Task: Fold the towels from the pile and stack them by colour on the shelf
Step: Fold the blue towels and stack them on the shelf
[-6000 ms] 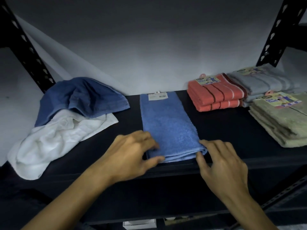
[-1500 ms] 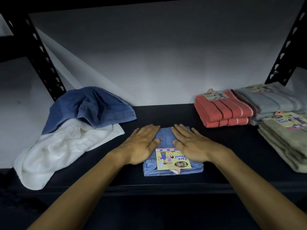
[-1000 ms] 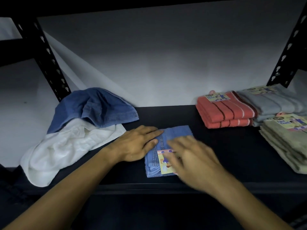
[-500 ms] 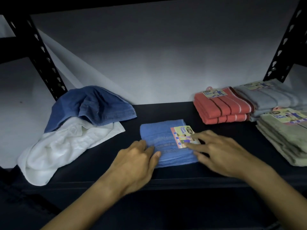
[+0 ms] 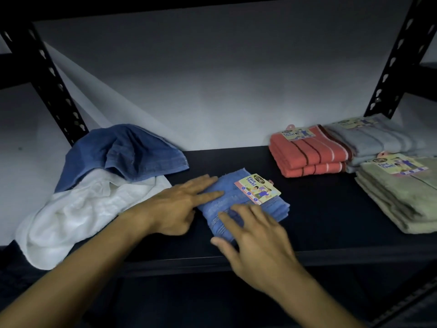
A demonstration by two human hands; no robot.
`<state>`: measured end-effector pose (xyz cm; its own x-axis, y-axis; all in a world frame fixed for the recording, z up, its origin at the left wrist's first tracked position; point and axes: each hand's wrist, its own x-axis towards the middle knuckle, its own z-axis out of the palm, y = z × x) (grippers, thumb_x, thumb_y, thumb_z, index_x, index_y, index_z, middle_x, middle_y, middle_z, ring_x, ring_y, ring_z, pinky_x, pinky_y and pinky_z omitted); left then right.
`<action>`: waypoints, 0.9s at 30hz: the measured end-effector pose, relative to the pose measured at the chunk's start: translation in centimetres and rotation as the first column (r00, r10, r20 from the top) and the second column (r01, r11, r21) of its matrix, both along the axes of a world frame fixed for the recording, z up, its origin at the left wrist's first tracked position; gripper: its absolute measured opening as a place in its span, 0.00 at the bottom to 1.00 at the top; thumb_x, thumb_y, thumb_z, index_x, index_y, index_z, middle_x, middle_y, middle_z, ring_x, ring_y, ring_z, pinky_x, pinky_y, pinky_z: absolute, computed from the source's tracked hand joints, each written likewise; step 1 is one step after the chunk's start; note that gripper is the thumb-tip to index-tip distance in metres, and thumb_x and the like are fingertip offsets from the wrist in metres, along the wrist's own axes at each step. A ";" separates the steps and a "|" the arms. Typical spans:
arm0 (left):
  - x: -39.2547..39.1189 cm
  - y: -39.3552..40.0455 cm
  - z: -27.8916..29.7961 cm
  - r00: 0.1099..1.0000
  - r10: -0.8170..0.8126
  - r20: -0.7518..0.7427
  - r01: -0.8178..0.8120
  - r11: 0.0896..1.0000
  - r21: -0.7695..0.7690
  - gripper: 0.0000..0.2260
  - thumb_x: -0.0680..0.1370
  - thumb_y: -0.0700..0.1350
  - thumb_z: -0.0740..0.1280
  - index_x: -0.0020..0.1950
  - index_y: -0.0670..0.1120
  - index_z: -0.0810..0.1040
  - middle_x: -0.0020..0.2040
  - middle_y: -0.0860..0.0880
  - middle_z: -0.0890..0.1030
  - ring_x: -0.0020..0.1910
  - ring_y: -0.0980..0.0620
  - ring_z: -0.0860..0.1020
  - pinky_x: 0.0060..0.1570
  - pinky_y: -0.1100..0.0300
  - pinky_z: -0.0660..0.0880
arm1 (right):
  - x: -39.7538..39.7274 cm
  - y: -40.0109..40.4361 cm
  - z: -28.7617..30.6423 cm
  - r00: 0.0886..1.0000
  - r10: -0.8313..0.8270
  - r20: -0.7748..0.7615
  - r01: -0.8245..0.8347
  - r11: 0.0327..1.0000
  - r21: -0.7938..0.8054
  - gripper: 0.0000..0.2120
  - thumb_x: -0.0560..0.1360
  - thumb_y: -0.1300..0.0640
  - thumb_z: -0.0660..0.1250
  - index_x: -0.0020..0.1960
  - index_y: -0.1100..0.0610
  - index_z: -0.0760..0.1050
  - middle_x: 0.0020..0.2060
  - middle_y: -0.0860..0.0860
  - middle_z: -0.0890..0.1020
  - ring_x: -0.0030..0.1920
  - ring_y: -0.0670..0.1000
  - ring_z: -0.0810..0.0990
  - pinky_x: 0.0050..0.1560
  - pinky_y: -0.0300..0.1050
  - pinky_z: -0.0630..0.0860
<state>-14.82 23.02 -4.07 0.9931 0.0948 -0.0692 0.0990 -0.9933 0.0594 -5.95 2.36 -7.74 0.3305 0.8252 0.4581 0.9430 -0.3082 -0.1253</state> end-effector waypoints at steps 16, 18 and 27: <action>-1.1 -7.9 -2.5 0.934 -0.073 0.350 0.011 0.984 0.177 0.27 0.77 0.67 0.58 0.67 0.52 0.77 0.53 0.53 0.75 0.50 0.53 0.73 0.46 0.59 0.75 | 6.6 -6.9 1.3 0.989 0.129 -0.077 -0.140 0.978 -0.155 0.19 0.64 0.53 0.61 0.55 0.50 0.76 0.56 0.42 0.79 0.61 0.43 0.75 0.63 0.38 0.72; -0.5 -8.7 -2.2 0.945 0.012 0.325 -0.058 0.989 0.134 0.33 0.75 0.70 0.57 0.73 0.51 0.71 0.66 0.50 0.72 0.63 0.51 0.69 0.61 0.57 0.70 | 6.7 -6.9 1.7 0.989 0.121 -0.081 -0.133 0.978 -0.158 0.22 0.64 0.52 0.62 0.58 0.51 0.74 0.58 0.44 0.77 0.62 0.45 0.74 0.67 0.34 0.63; 2.2 -8.9 -1.7 0.986 0.098 -0.138 -0.086 0.992 0.093 0.43 0.75 0.74 0.43 0.75 0.49 0.26 0.76 0.52 0.26 0.72 0.58 0.23 0.75 0.48 0.32 | 6.7 -4.5 0.8 0.986 0.152 -0.072 -0.168 0.906 -0.387 0.40 0.78 0.32 0.45 0.78 0.55 0.36 0.77 0.48 0.38 0.75 0.43 0.33 0.75 0.43 0.32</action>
<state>-12.65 14.17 -5.74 0.9605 0.1968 -0.1967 0.1912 -0.9804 -0.0473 0.76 -2.18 -6.98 0.1899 0.9787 0.0775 0.9806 -0.1852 -0.0637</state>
